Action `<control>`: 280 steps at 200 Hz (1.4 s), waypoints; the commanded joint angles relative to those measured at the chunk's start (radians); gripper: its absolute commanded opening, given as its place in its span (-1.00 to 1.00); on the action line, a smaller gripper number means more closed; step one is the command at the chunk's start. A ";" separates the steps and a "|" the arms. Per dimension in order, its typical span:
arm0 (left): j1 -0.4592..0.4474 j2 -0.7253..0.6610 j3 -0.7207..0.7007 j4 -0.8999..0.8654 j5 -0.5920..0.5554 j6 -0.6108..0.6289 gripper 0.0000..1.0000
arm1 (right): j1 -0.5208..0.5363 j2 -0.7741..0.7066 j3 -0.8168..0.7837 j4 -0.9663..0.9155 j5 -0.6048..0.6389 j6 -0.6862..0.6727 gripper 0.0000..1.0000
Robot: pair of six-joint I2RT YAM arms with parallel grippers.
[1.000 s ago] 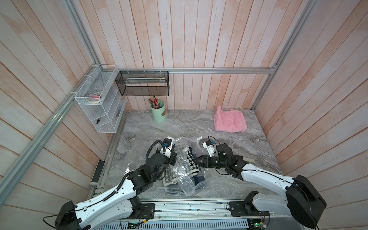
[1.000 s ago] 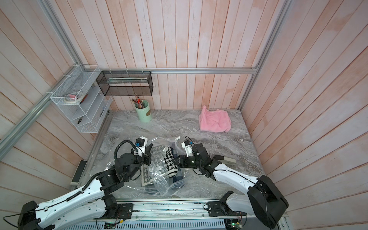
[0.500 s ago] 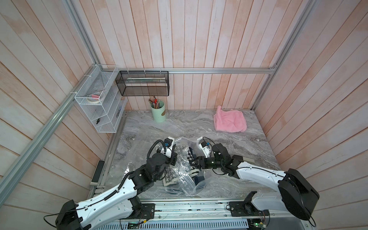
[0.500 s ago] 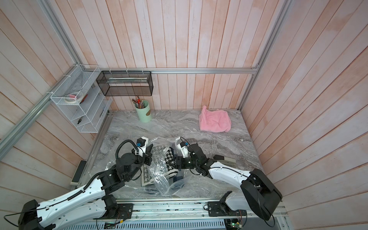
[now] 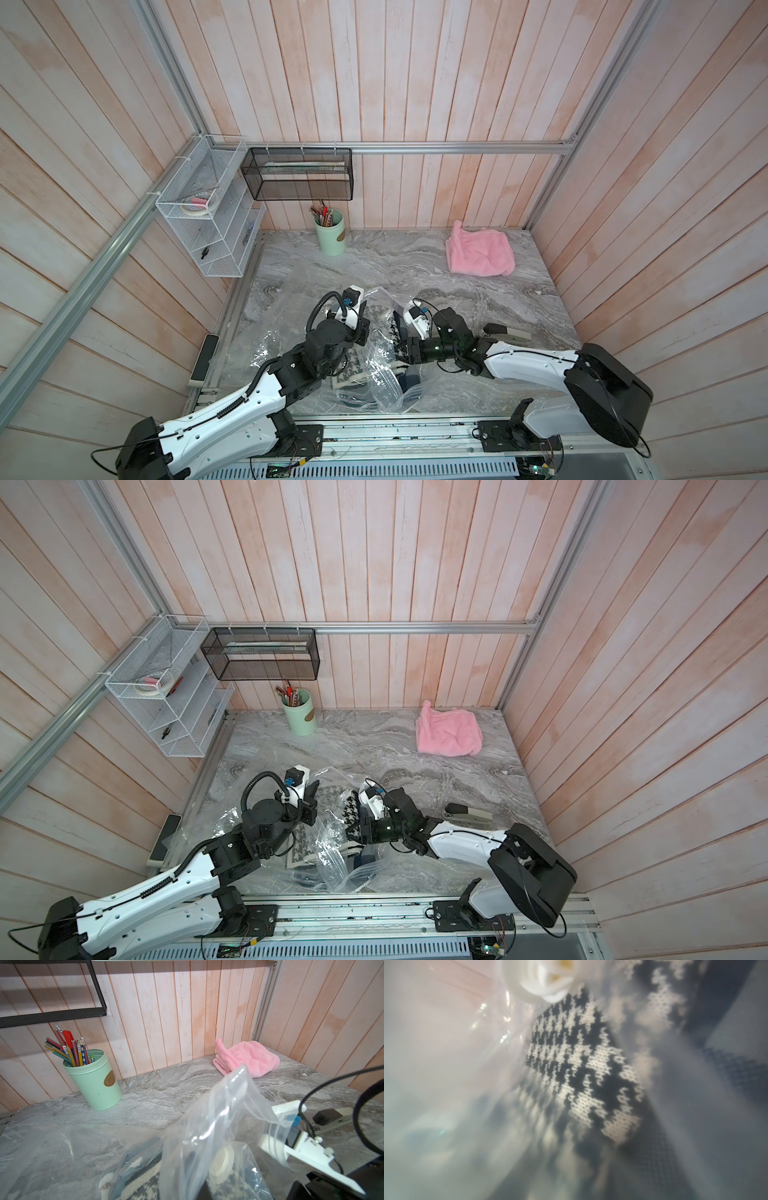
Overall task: Take the blanket out of the vacuum bag
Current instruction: Take out the blanket from the vacuum bag.
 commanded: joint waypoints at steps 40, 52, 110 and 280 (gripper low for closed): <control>0.006 -0.016 0.014 0.007 -0.028 0.034 -1.00 | 0.052 0.030 0.123 -0.052 -0.025 -0.031 -1.00; 0.007 -0.015 0.012 0.007 -0.032 0.037 -1.00 | 0.049 -0.016 0.134 -0.105 -0.008 -0.041 -1.00; 0.010 0.009 -0.003 0.013 -0.111 0.010 -1.00 | 0.005 -0.263 0.127 -0.268 0.020 -0.027 -1.00; 0.015 0.014 0.015 -0.002 -0.076 0.016 -1.00 | -0.037 -0.605 -0.245 -0.108 0.118 0.104 -0.03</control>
